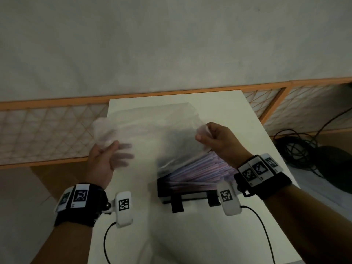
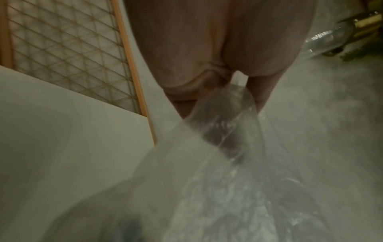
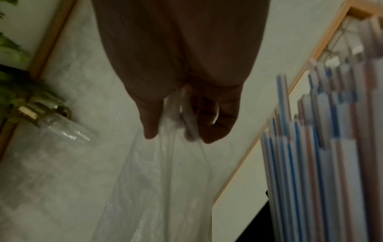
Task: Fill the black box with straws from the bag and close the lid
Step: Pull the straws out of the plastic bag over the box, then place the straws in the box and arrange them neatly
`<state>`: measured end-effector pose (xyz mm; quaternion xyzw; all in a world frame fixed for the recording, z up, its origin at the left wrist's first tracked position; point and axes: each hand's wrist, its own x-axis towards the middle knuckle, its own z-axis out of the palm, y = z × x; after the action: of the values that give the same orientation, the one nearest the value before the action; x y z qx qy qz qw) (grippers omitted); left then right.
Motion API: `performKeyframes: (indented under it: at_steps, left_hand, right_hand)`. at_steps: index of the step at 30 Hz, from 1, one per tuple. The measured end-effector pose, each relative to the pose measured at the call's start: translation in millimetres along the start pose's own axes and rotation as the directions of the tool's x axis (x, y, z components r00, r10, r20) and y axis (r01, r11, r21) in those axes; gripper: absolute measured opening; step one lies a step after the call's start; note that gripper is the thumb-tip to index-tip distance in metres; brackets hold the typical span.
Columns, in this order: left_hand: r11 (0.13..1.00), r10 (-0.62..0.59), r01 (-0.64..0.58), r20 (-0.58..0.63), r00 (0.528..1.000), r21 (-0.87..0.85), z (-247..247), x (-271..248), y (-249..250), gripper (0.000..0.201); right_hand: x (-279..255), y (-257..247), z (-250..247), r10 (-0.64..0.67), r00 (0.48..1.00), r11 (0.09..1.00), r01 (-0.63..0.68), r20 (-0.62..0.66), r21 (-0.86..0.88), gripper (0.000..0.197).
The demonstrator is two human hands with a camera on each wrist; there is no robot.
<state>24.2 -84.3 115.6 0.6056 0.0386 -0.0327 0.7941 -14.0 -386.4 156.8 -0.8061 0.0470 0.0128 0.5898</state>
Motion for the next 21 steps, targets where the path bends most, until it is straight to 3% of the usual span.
performKeyframes:
  at_steps: [4,6,9,14,18,21]
  left_hand:
    - [0.991,-0.057,0.034,-0.180,0.982,-0.128,-49.9,-11.7,0.2,0.029]
    - [0.970,-0.113,0.049,-0.266,0.957,-0.238,-82.7,-19.8,-9.1,0.032]
    - [0.946,-0.208,0.092,-0.366,0.907,-0.310,-117.4,-31.1,-45.1,0.017]
    - [0.895,-0.425,0.300,-0.428,0.798,-0.329,-115.1,-49.4,-112.3,0.029]
    - [0.807,-0.574,0.556,-0.477,0.665,-0.196,-106.2,-64.2,-138.0,0.020]
    - [0.742,-0.623,0.659,-0.489,0.611,-0.121,-99.8,-75.0,-145.3,0.025]
  right_hand:
    - [0.6,7.4,24.8,0.034,0.996,0.985,-0.020,0.077,-0.173,0.040]
    - [-6.7,10.0,30.8,0.033,0.995,0.975,-0.012,0.089,-0.220,0.035]
    - [-27.5,16.9,32.2,0.049,0.984,0.975,-0.009,0.173,-0.223,0.020]
    - [-58.7,30.0,24.3,0.051,0.985,0.937,0.010,0.165,-0.350,0.016]
    - [-69.3,35.5,17.1,0.042,0.989,0.929,0.014,0.144,-0.371,0.022]
    - [-71.8,34.5,10.0,0.032,0.993,0.919,0.016,0.117,-0.393,0.022]
